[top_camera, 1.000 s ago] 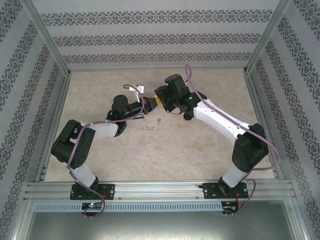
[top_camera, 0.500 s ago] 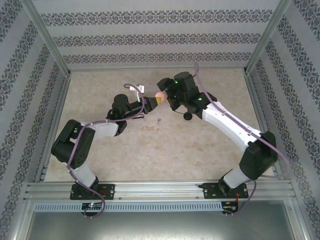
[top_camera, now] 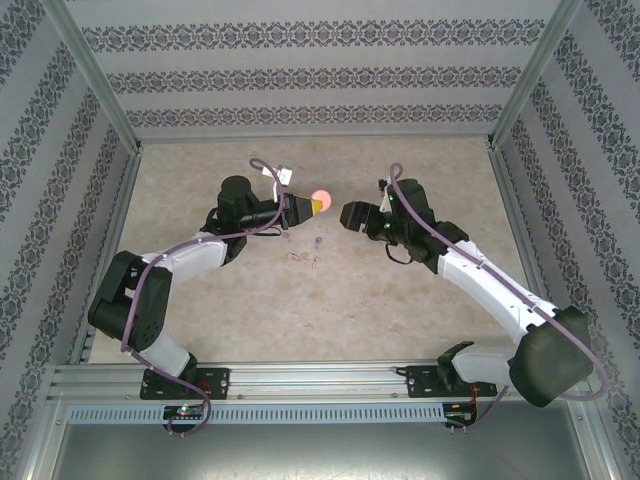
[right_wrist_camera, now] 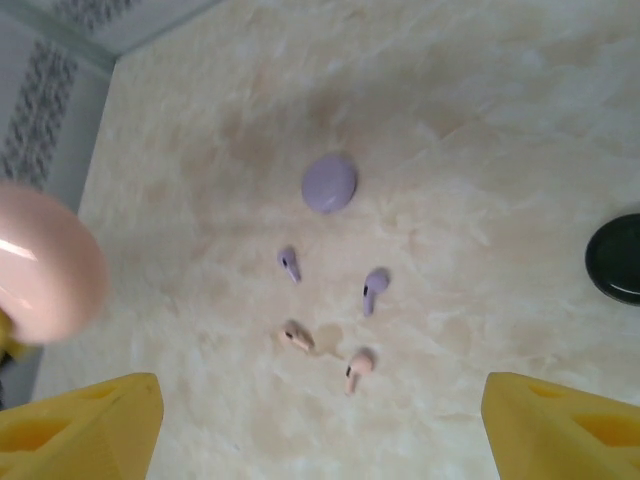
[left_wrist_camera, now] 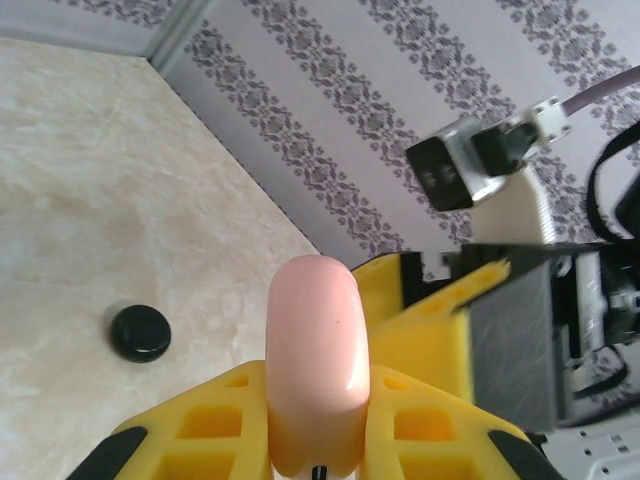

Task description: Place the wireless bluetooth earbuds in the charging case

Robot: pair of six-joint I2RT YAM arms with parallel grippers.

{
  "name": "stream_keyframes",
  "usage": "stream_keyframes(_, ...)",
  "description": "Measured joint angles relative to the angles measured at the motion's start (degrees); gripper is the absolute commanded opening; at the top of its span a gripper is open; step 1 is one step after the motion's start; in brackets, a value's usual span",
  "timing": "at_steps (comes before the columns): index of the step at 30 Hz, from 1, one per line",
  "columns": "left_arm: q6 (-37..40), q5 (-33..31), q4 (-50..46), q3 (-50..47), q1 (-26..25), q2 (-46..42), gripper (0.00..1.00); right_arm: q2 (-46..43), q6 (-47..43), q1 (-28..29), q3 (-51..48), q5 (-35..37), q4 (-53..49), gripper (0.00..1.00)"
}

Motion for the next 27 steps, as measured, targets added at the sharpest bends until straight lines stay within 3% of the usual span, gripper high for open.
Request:
stream_keyframes(8,2.34,5.35,-6.86,1.44,0.0,-0.85,0.0,-2.08,-8.72,0.0,-1.36,-7.13,4.68,0.82)
stream_keyframes(27,4.66,8.17,-13.66,3.58,0.04,-1.4,0.0,4.0,-10.71,0.31,2.36,-10.34,8.7,0.76)
